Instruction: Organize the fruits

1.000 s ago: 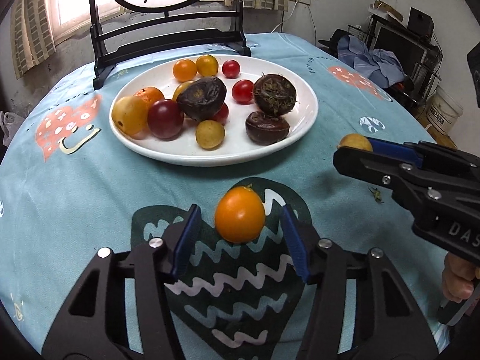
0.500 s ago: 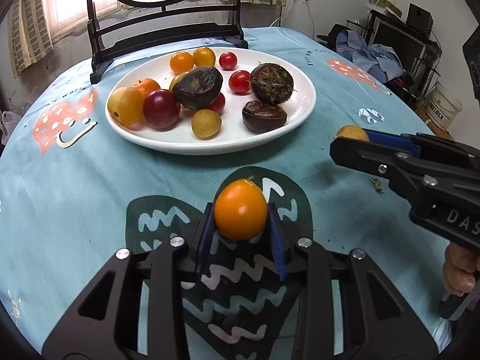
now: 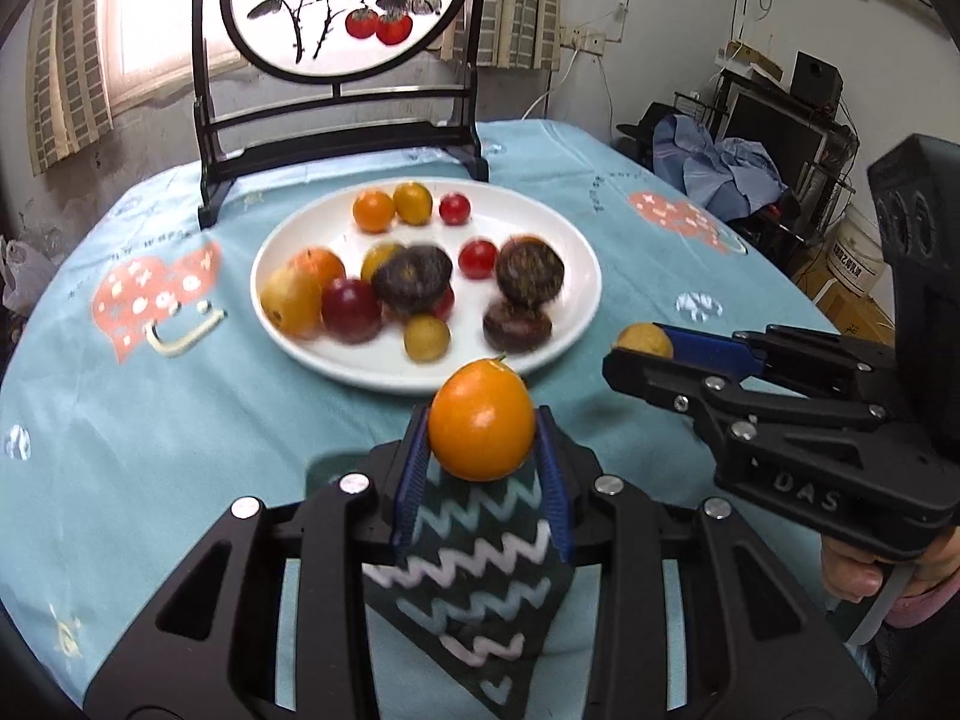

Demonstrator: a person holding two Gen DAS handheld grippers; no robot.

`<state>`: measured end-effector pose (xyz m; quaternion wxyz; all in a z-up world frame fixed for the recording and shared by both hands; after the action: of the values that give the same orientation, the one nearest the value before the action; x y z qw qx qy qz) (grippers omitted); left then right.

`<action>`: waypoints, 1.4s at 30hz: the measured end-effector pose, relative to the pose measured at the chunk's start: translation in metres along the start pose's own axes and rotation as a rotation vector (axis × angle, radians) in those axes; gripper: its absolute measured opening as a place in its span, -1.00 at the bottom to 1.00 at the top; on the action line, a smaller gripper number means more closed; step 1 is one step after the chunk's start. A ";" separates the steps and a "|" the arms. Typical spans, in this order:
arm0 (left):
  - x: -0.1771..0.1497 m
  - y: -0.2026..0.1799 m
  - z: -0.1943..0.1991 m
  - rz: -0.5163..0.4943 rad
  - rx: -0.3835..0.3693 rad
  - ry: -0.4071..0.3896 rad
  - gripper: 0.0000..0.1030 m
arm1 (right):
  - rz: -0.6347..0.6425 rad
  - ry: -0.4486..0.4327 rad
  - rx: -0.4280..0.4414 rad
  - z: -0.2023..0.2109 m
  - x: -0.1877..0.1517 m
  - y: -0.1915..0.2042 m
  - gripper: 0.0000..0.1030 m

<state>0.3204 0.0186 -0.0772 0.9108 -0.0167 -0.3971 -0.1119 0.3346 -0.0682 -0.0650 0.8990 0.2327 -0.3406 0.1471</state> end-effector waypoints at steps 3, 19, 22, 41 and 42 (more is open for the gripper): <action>0.030 0.019 -0.005 0.003 0.029 -0.015 -0.32 | 0.012 -0.045 0.000 -0.003 0.034 0.006 -0.43; 0.069 0.096 -0.042 0.078 0.213 0.019 0.58 | 0.006 -0.034 -0.044 -0.056 0.080 0.001 0.20; 0.063 0.092 -0.007 0.085 0.246 -0.012 0.79 | 0.037 -0.058 -0.039 -0.020 0.065 0.010 0.21; -0.048 -0.001 0.127 0.029 0.240 -0.027 0.95 | 0.130 -0.047 -0.061 0.103 -0.074 0.018 0.97; -0.050 -0.003 0.129 0.029 0.239 -0.030 0.95 | 0.122 -0.048 -0.062 0.106 -0.076 0.017 0.97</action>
<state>0.1939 0.0403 -0.0259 0.9018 0.0848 -0.4208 -0.0504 0.2144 -0.1166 -0.0418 0.8867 0.1870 -0.3799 0.1856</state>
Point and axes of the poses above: each gripper's, at about its wrist camera, not at the fingertips, and z roughly against the way its jaws point, y to its left, x to its top, the point moved 9 cm from there along -z, roughly the way its jaws point, and after that the axes turned 12 degrees about -z, right-handed, at the moved point
